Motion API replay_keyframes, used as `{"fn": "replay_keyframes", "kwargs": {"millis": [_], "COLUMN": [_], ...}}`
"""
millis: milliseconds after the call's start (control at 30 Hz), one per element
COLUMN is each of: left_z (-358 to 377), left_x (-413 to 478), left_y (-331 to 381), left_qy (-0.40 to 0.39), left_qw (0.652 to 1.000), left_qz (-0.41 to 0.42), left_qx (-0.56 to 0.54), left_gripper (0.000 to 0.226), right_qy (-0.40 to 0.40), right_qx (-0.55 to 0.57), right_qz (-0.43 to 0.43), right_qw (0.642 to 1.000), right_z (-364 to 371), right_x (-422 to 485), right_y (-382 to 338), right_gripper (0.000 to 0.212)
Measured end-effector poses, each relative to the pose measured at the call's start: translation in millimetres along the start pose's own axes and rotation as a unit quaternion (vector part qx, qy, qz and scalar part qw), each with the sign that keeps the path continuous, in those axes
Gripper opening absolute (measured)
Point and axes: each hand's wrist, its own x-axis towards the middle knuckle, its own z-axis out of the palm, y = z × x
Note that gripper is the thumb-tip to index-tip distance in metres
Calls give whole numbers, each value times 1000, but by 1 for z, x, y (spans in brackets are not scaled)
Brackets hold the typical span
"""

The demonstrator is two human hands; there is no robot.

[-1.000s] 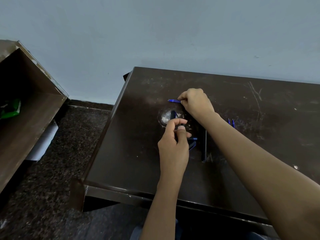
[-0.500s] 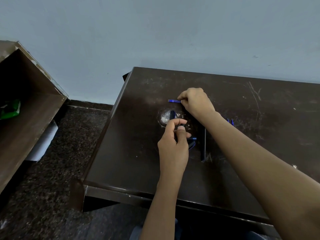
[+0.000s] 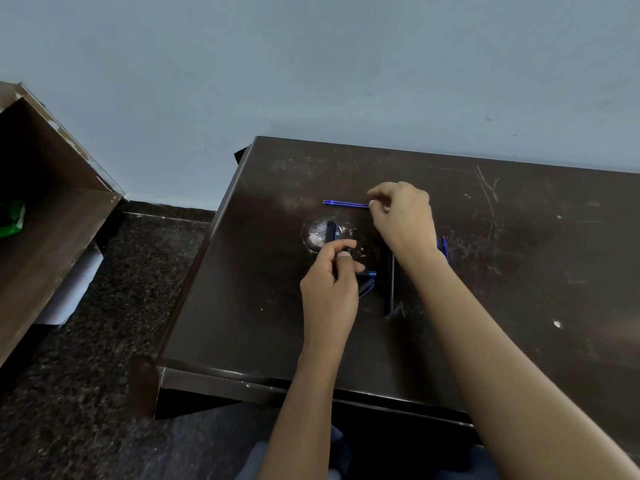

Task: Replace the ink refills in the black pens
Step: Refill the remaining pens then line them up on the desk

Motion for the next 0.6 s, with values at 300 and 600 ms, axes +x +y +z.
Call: {"fn": "replay_keyframes", "kwargs": {"millis": [300, 600], "left_z": [3, -2], "left_x": [-1, 1], "left_y": [0, -5], "left_qy": [9, 15], "left_qw": [1000, 999], "left_qz": [-5, 35], "left_qx": [-4, 31], "left_gripper": [26, 27], "right_qy": [-45, -62], "right_qx": [-125, -83], "right_qz": [297, 362], "right_qw": [945, 927], "right_z": [-51, -48], "right_x": [-47, -59], "right_y": [39, 53], "right_gripper": [34, 23]}}
